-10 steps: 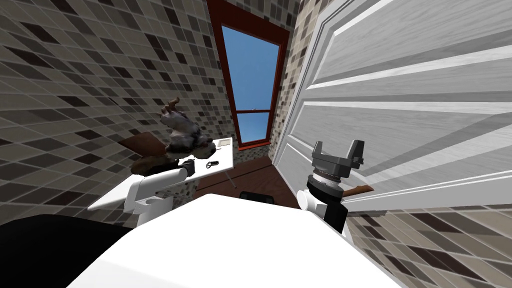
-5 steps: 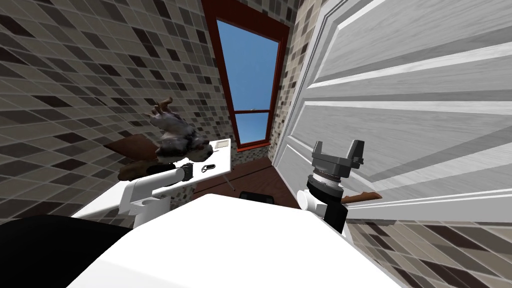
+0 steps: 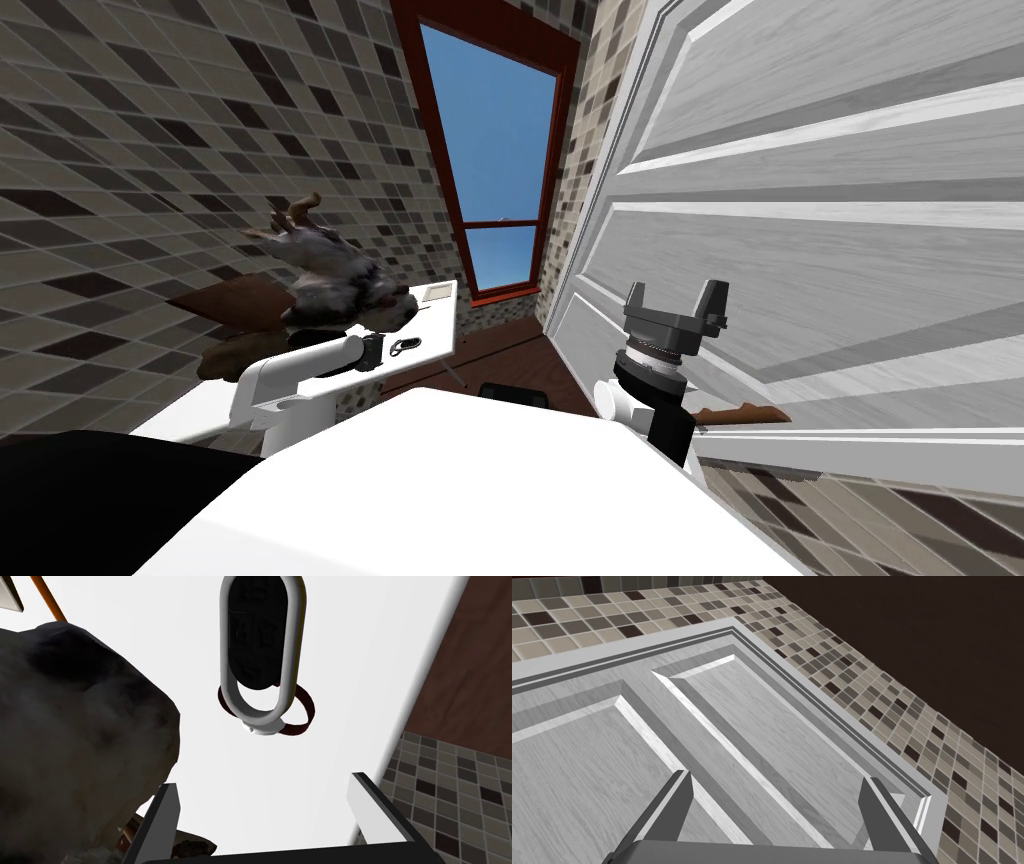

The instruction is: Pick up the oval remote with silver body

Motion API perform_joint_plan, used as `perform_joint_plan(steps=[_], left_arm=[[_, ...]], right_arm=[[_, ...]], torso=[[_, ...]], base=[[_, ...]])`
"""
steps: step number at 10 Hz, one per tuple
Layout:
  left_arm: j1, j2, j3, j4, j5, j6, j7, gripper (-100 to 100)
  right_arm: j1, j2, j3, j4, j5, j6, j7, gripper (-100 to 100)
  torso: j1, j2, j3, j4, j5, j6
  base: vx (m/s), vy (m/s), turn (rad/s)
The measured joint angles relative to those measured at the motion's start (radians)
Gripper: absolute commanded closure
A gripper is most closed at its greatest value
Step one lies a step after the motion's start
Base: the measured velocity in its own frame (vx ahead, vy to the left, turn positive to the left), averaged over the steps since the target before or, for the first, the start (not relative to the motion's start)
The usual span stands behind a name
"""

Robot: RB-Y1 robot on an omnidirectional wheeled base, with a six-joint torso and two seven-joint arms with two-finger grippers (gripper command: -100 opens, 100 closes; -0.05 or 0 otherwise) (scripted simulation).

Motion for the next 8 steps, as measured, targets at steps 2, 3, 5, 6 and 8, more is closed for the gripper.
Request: perform_joint_plan(steps=[2, 3, 5, 6, 8], left_arm=[[-0.002, 0.007, 0.017, 0.008, 0.013, 0.050, -0.014, -100], [-0.006, 0.014, 0.028, 0.023, 0.021, 0.073, -0.022, -100], [-0.011, 0.023, 0.042, 0.033, 0.032, 0.120, -0.033, -100], [-0.006, 0.025, 0.056, 0.038, 0.044, 0.149, -0.044, -100], [-0.012, 0.034, 0.069, 0.061, 0.054, 0.192, -0.060, -100]], right_arm=[[0.000, 0.000, 0.000, 0.000, 0.000, 0.000, 0.000, 0], [0.000, 0.000, 0.000, 0.000, 0.000, 0.000, 0.000, 0], [0.000, 0.000, 0.000, 0.000, 0.000, 0.000, 0.000, 0], [0.000, 0.000, 0.000, 0.000, 0.000, 0.000, 0.000, 0], [0.000, 0.000, 0.000, 0.000, 0.000, 0.000, 0.000, 0]], torso=[[0.000, 0.001, 0.001, 0.000, 0.000, 0.000], [0.000, 0.001, 0.001, 0.000, 0.000, 0.000], [0.001, 0.002, 0.001, 0.000, 0.000, 0.000], [0.000, 0.000, 0.000, 0.000, 0.000, 0.000], [0.000, 0.000, 0.000, 0.000, 0.000, 0.000]], base=[[0.088, -0.019, 0.000], [0.080, -0.015, 0.005], [0.096, -0.011, 0.003], [0.137, -0.029, 0.011], [0.083, -0.006, 0.005]])
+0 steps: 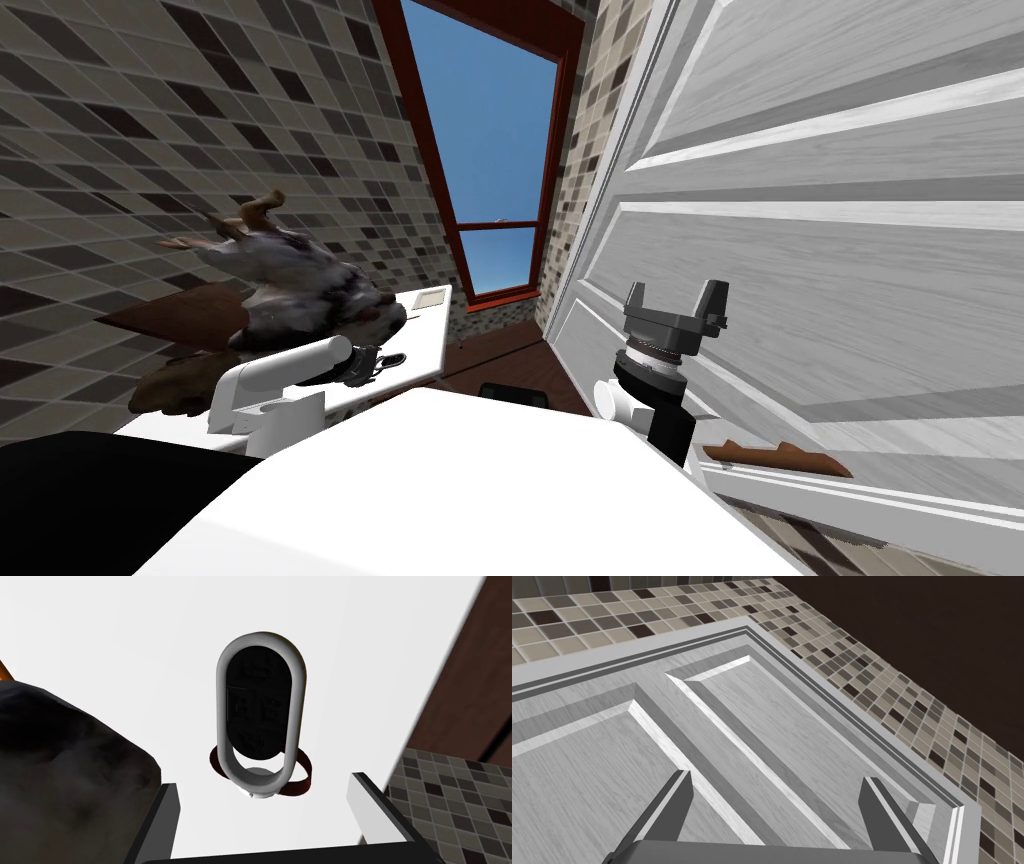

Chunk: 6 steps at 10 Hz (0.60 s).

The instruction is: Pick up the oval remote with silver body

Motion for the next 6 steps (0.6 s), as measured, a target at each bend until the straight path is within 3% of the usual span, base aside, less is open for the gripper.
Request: perform_joint_plan(steps=[4, 5, 6], left_arm=[[-0.004, 0.014, 0.020, 0.022, 0.018, 0.078, -0.020, -100], [-0.004, 0.014, 0.021, 0.022, 0.018, 0.082, -0.020, 0], [-0.004, 0.014, 0.020, 0.022, 0.018, 0.082, -0.020, -100]], right_arm=[[0.000, 0.000, 0.000, 0.000, 0.000, 0.000, 0.000, 0], [0.000, 0.000, 0.000, 0.000, 0.000, 0.000, 0.000, 0], [0.000, 0.000, 0.000, 0.000, 0.000, 0.000, 0.000, 0]], torso=[[0.000, 0.003, 0.002, 0.001, 0.000, 0.000], [0.001, 0.005, 0.003, 0.001, 0.000, 0.000], [0.001, 0.006, 0.004, 0.001, 0.000, 0.000]], base=[[0.058, -0.002, 0.007], [0.005, -0.001, 0.000], [-0.002, 0.007, 0.000]])
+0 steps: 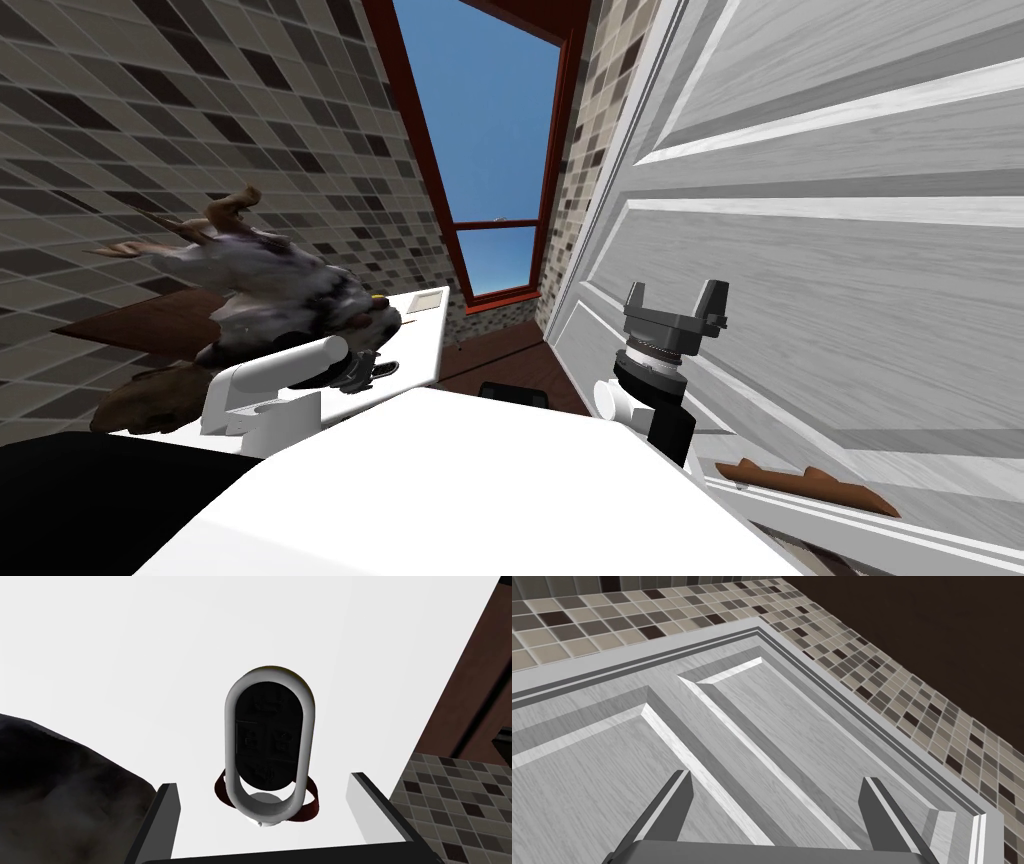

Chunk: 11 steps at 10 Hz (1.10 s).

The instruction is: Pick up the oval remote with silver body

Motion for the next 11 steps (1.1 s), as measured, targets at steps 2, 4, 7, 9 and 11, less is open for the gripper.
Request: perform_joint_plan(steps=[2, 4, 7, 9, 11], left_arm=[[-0.002, -0.004, -0.019, 0.036, -0.012, -0.039, 0.002, -100], [-0.005, -0.005, -0.035, 0.075, -0.021, -0.078, 0.005, -100], [-0.005, -0.006, -0.037, 0.077, -0.022, -0.082, 0.004, 100], [-0.005, -0.006, -0.036, 0.077, -0.022, -0.082, 0.004, 100], [-0.005, -0.006, -0.036, 0.077, -0.022, -0.082, 0.004, 100]], right_arm=[[0.000, 0.000, 0.000, 0.000, 0.000, 0.000, 0.000, 0], [0.000, 0.000, 0.000, 0.000, 0.000, 0.000, 0.000, 0], [0.000, 0.000, 0.000, 0.000, 0.000, 0.000, 0.000, 0], [0.000, 0.000, 0.000, 0.000, 0.000, 0.000, 0.000, 0], [0.000, 0.000, 0.000, 0.000, 0.000, 0.000, 0.000, 0]], torso=[[0.001, 0.001, 0.001, 0.000, 0.000, 0.000], [0.001, 0.002, 0.001, 0.000, 0.000, 0.000], [0.002, 0.001, 0.000, 0.000, 0.001, 0.000], [0.003, 0.000, 0.000, 0.000, 0.001, 0.000], [0.003, 0.000, 0.000, 0.000, 0.001, 0.000]], base=[[-0.009, 0.009, -0.002], [-0.004, 0.004, -0.001], [0.000, 0.000, 0.000], [0.000, 0.000, 0.000], [0.000, 0.000, 0.000]])
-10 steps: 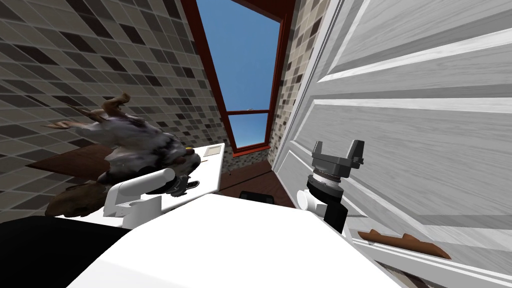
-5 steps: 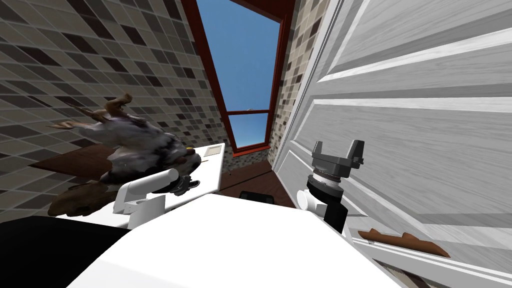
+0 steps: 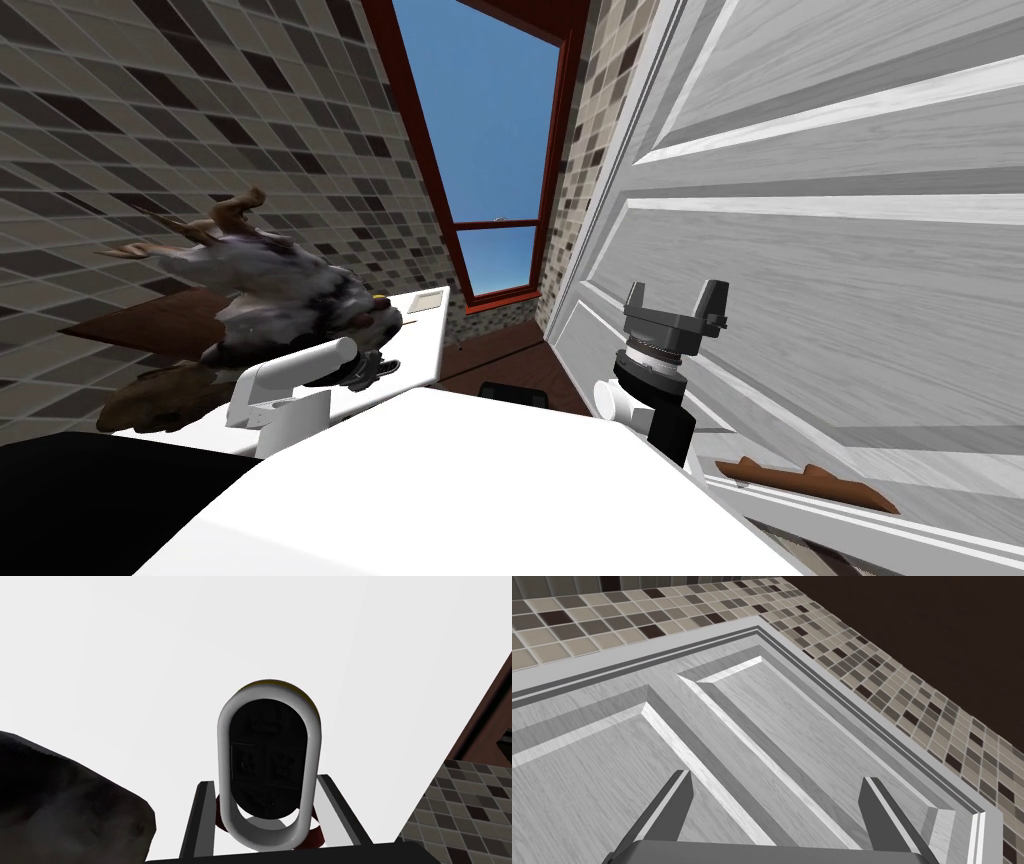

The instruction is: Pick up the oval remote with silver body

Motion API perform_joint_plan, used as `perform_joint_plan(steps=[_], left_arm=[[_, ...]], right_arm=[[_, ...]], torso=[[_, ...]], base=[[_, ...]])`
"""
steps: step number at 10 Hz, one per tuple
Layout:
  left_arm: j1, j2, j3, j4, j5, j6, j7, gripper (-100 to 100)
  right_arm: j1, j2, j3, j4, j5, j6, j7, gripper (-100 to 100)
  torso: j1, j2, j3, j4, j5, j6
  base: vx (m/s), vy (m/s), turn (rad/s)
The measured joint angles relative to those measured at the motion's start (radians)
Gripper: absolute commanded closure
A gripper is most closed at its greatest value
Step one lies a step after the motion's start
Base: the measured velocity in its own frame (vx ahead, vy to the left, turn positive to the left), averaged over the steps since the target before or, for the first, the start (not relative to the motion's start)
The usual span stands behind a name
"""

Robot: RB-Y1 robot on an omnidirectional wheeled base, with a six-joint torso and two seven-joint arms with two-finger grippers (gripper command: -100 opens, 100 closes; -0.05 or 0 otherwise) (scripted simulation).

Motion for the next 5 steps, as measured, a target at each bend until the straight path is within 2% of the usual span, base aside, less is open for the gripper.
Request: perform_joint_plan(steps=[4, 5], left_arm=[[0.001, 0.011, 0.033, -0.060, 0.020, 0.069, -0.004, 100], [0.001, 0.011, 0.034, -0.062, 0.021, 0.073, -0.004, 0]], right_arm=[[0.000, 0.000, 0.000, 0.000, 0.000, 0.000, 0.000, 0], [0.000, 0.000, 0.000, 0.000, 0.000, 0.000, 0.000, 0]], torso=[[-0.001, 0.000, 0.000, 0.000, -0.001, 0.000], [-0.001, 0.000, 0.000, 0.000, 0.000, 0.000]], base=[[0.007, -0.006, 0.001], [0.000, 0.000, 0.000]])
